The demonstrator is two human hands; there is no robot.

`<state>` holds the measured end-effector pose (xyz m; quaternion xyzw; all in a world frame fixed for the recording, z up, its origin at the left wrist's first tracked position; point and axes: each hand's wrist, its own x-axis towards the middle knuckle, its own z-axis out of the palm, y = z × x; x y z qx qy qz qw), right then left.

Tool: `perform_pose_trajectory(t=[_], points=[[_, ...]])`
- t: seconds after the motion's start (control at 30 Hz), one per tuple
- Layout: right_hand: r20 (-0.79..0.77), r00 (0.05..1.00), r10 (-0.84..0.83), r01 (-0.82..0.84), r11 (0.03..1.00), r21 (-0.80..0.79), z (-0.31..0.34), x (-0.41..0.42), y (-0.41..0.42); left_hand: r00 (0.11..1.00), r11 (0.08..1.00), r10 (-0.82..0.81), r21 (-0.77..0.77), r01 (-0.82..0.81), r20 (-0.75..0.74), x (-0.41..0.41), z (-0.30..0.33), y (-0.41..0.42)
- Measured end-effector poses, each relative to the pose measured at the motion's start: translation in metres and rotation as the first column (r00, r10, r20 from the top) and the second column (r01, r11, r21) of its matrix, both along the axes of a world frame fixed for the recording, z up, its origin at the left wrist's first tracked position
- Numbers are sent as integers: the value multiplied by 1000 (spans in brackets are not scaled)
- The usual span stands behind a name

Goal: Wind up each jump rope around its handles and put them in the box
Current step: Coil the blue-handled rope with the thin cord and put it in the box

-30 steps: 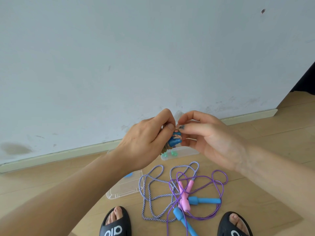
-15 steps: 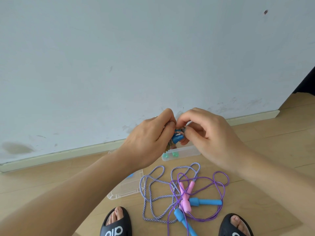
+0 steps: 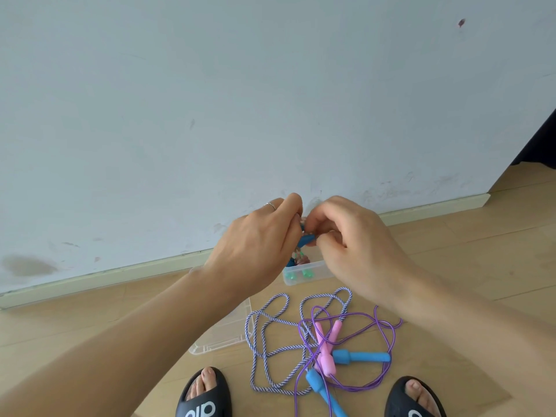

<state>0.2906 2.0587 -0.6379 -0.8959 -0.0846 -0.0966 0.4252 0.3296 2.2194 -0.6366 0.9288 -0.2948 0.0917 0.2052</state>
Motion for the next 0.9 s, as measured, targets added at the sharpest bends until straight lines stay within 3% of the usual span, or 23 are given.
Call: perform_pose_trajectory(t=[0.17,0.53,0.67,0.9], points=[[-163,983,-85,132,942,307,7,1,-4,1000,999,8,-53,-7,19,1,6,-1],[-249,942,-225,319,830,458,12,7,4,993,997,-31,-64,38,114,-1,-3,-9],[-316,916,-248,382,780,496,13,14,3,996,995,-58,-73,62,61,-3,-3,-11],[-437,869,-232,459,706,540,13,25,-7,982,994,-97,72,86,160,2,-9,-12]])
